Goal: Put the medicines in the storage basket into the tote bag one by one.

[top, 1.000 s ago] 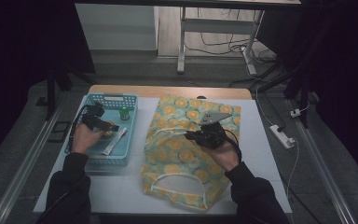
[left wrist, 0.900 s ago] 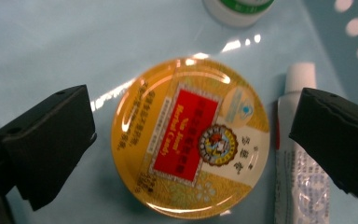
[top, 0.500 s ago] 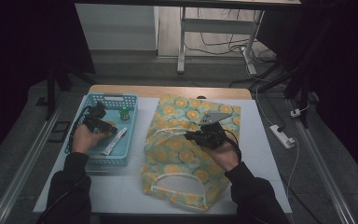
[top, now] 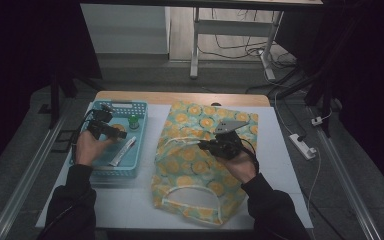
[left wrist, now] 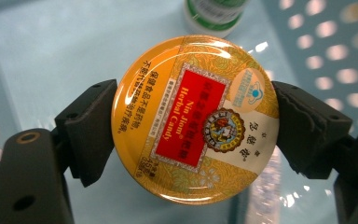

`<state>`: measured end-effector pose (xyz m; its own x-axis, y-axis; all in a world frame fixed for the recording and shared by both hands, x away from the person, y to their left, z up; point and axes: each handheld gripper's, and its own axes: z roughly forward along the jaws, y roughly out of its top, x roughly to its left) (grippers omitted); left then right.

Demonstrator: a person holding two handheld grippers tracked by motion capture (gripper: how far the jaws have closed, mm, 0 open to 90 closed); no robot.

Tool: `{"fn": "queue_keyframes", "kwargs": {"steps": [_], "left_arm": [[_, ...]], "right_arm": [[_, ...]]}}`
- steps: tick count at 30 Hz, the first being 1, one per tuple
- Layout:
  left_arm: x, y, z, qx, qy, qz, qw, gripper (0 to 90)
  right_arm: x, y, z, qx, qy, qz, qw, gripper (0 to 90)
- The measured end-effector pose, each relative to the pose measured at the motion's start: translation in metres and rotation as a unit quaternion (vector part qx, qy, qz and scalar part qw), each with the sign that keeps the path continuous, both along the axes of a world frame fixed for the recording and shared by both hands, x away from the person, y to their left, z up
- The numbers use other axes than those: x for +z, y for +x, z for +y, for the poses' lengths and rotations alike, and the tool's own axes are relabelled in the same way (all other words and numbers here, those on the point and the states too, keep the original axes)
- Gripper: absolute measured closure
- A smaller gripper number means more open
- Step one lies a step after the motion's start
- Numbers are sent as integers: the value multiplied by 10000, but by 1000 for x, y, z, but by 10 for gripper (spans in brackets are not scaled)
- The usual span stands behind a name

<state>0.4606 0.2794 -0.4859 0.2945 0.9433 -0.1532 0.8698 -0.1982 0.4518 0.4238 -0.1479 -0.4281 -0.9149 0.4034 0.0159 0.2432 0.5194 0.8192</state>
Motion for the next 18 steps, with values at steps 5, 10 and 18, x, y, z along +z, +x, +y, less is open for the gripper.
{"fn": "queue_keyframes", "kwargs": {"steps": [5,10,18], "left_arm": [[11,-10,-2,-136,-211,-224,9994,203],[17,-22,-2,-233,-379,-423,9981,203],[23,-43,-2,-380,-627,-746,9945,203]], "right_arm": [[1,0,0,7,14,-4,10000,900],[1,0,-1,4,21,13,10000,900],[0,0,0,13,4,10,10000,900]]}}
